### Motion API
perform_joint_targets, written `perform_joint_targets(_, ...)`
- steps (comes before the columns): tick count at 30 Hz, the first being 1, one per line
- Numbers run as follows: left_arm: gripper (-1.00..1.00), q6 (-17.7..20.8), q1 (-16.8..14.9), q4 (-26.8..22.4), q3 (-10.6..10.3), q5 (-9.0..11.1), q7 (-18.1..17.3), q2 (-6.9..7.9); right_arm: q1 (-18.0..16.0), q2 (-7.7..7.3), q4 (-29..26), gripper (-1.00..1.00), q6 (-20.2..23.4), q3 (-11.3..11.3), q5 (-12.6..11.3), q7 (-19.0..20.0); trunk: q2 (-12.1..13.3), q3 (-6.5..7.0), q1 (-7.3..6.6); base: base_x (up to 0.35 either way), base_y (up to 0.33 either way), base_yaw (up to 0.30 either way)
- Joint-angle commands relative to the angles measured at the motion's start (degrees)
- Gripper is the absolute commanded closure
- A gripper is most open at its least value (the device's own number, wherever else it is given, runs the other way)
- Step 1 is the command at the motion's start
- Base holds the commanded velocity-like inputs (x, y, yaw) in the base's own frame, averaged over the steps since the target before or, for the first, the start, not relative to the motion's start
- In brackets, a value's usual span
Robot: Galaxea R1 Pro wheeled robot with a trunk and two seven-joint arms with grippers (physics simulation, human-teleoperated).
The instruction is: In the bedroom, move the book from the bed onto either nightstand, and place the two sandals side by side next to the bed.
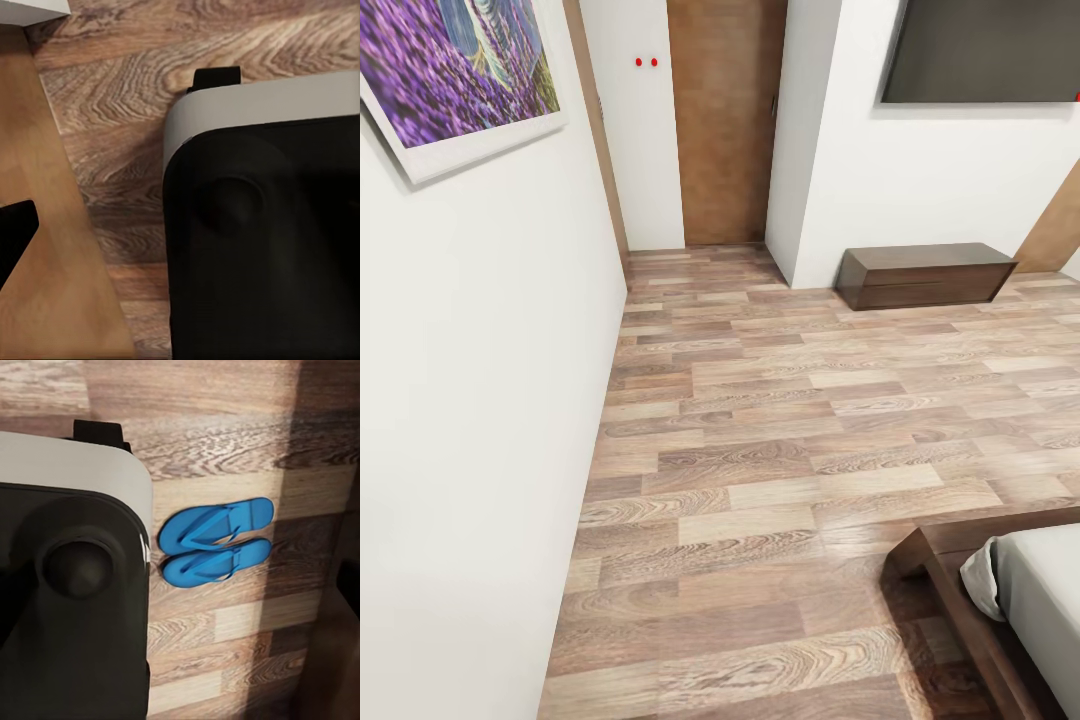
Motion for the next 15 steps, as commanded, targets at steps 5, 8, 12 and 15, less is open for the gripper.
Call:
perform_joint_targets(5, -1.0, -0.1, 0.6, 0.0, -0.7, 0.5, 0.2, 0.01, 0.0, -0.22, 0.8, -1.0, 0.6, 0.4, -0.1, -0.4, 0.0, -0.04, 0.0, 0.0, 0.0, 0.0)
perform_joint_targets(8, -1.0, -0.1, 1.1, 0.0, -0.8, 0.4, 0.2, 0.0, 0.0, -0.5, 1.7, -1.0, 0.6, 0.4, -0.1, -0.4, 0.0, -0.04, 0.0, 0.0, 0.0, 0.0)
perform_joint_targets(12, -1.0, -0.1, 1.7, 0.0, -0.8, 0.4, 0.2, 0.0, 0.0, -1.02, 2.9, -1.0, 0.5, 0.3, -0.2, -0.4, 0.0, -0.04, 0.0, 0.0, 0.0, 0.0)
perform_joint_targets(15, -1.0, -0.1, 2.2, 0.0, -0.9, 0.4, 0.2, -0.01, 0.0, -1.33, 3.6, -1.0, 0.1, 0.3, -0.3, -0.4, 0.0, -0.04, 0.0, 0.0, 0.0, 0.0)
